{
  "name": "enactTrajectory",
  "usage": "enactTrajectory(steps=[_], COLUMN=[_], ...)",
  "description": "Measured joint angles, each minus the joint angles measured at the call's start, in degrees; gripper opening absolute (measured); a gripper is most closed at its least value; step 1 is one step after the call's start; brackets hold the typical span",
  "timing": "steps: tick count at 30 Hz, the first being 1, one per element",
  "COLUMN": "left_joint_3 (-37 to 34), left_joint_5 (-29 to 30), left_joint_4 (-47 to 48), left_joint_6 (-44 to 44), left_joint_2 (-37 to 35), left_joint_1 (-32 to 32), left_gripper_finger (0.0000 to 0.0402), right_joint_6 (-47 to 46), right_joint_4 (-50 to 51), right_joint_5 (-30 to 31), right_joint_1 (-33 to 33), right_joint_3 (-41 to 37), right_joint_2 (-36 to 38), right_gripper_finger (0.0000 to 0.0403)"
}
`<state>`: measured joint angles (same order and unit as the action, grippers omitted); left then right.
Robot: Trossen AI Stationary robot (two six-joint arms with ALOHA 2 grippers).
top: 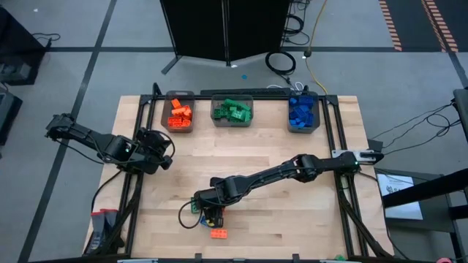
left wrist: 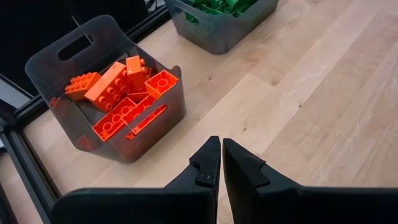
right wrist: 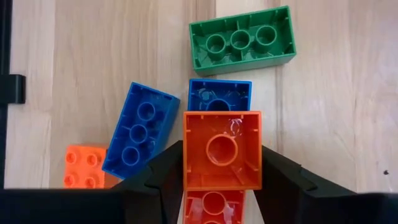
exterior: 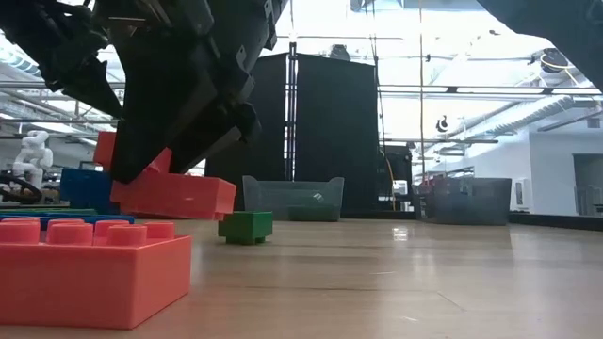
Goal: Sort blocks
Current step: Put the orange game piece into the left black bin
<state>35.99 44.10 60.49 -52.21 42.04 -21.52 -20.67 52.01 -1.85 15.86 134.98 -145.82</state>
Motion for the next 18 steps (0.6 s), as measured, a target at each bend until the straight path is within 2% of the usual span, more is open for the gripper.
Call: enactTrajectory(steps=[18], left_joint_3=[0.00], left_joint_5=[0.00], left_joint_4=[0.00], left_joint_6=[0.04], left_joint_2=[0.00], left_joint_1=[0.02], left_gripper_finger=[0.0023], right_joint_6=[1.51], right_joint_4=[-0.29], right_joint_5=[-2.80], right_joint_1=[-0.04], right_joint_3=[0.00], right_joint_2=[-0.21], right_gripper_finger=[0.0159])
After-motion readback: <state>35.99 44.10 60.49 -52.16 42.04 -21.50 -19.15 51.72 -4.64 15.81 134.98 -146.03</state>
